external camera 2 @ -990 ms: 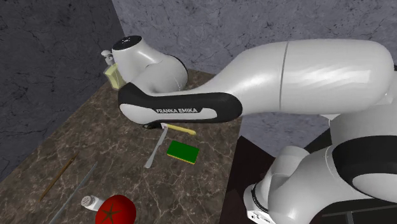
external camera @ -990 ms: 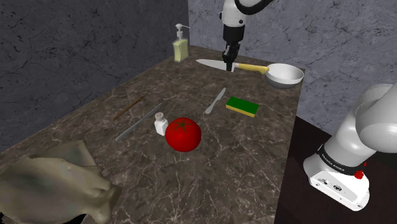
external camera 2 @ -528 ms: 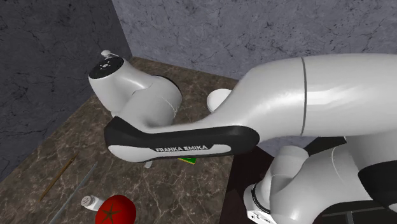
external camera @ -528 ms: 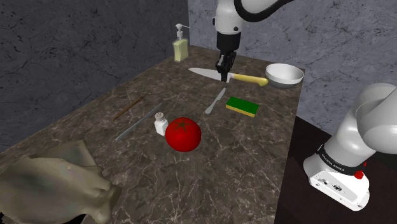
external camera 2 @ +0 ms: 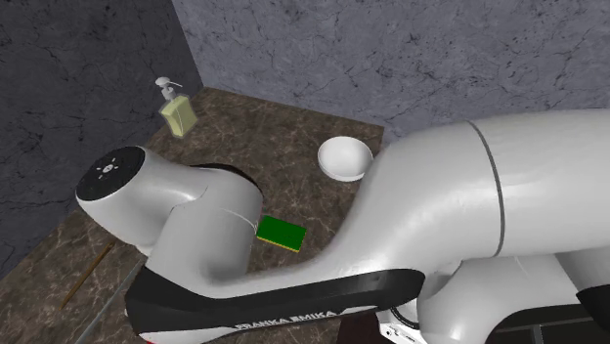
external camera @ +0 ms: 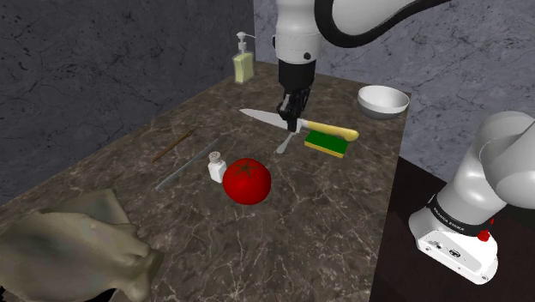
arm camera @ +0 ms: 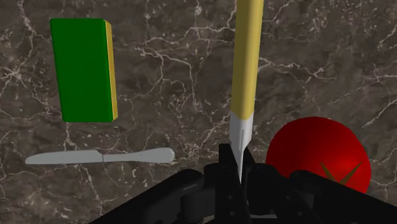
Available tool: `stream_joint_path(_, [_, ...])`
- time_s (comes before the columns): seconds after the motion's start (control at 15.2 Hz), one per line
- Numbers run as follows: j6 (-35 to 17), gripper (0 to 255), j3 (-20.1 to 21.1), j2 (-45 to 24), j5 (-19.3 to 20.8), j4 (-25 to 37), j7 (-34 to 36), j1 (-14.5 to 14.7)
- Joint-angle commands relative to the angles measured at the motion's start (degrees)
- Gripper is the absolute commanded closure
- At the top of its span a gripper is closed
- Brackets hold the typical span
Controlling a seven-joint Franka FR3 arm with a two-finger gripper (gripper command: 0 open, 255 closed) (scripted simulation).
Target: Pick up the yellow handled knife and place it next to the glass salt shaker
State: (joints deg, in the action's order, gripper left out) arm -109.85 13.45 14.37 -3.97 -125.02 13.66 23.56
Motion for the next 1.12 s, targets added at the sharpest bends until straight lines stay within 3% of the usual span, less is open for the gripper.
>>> stream_joint_path(0.0, [0.3, 255, 1.92, 0.07, -0.56, 0.36, 3.07, 1.28])
stream_joint_path(0.4, [0.34, 255, 7.56, -2.88, -1.07, 3.67, 11.95, 4.61])
stream_joint_path(1.06, [-7.45, 255, 8.12, -5.02, -0.63, -2.07, 12.33, 4.72])
